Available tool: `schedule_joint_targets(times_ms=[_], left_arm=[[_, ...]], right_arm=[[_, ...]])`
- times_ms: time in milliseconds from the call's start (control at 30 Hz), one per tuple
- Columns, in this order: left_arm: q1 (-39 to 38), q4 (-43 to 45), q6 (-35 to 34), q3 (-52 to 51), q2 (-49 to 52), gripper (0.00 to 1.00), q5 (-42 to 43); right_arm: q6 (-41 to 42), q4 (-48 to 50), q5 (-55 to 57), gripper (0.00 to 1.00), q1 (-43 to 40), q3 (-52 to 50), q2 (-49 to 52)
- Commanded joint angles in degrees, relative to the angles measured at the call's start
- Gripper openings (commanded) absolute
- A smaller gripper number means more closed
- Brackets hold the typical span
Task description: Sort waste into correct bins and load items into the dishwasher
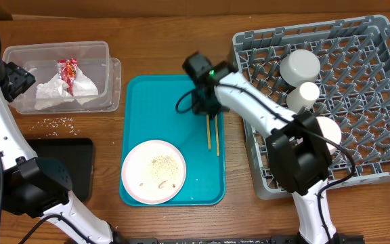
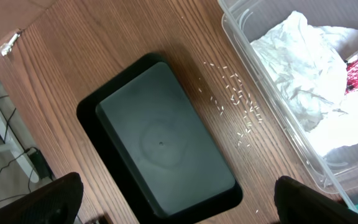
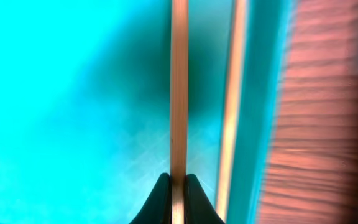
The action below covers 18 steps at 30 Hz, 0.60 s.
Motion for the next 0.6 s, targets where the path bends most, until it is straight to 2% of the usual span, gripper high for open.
schedule_joint_targets(times_ms=[0,167,267,400,567], left_arm=[[-0.17,-0.02,0.5,-0.46,0.37,1.0,0.04],[-0.15,-0.02,0.5,-0.46,0.37,1.0,0.04],[-0.17,-0.02,0.5,-0.46,0.37,1.0,0.04],[-0.17,-0.02,0.5,-0.46,0.37,1.0,0.04],[-0.15,-0.02,0.5,-0.46,0.37,1.0,0.04]], right_arm=[[-4.68,-4.04,0.22,0.04,-4.17,8.28,-3.39],[-17.05,-14.6,-0.04,0.04,-11.45,17.86,-5.49],[-23.63,-18.23,-1.16,0.04,-16.06,19.52,-5.77],[-29.35,-18.97,-7.41,0.04,-20.72,17.9,-5.51],[-29.86,-14.69,-10.19,0.04,-22.14,12.68,-5.51]])
